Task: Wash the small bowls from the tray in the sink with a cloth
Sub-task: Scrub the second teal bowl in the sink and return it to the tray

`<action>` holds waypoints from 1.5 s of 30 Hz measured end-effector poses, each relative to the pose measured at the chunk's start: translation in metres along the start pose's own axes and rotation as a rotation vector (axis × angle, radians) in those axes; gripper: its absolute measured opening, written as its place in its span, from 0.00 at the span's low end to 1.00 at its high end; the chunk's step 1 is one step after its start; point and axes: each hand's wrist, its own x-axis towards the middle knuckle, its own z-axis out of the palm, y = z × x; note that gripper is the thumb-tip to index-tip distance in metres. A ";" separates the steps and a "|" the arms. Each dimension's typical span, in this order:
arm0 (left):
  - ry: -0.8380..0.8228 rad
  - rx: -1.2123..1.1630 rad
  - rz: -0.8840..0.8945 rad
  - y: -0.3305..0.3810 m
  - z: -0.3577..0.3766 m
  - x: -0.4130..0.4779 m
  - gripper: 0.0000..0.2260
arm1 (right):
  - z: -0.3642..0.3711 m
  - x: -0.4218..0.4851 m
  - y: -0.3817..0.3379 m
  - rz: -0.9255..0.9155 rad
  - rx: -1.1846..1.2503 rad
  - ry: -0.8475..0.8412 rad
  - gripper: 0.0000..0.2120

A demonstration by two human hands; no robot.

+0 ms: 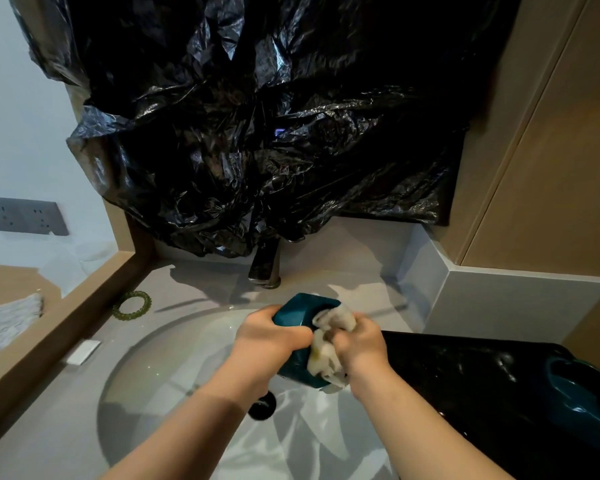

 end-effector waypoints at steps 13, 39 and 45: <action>-0.333 0.360 -0.097 0.017 -0.012 0.012 0.17 | -0.022 -0.010 -0.025 -0.582 -0.828 -0.135 0.14; 0.105 0.724 0.153 0.007 0.006 -0.001 0.08 | -0.008 -0.010 -0.015 -0.460 -0.907 0.034 0.12; 0.066 0.738 0.198 0.017 0.003 -0.004 0.07 | -0.005 -0.013 -0.025 -0.844 -0.886 -0.064 0.14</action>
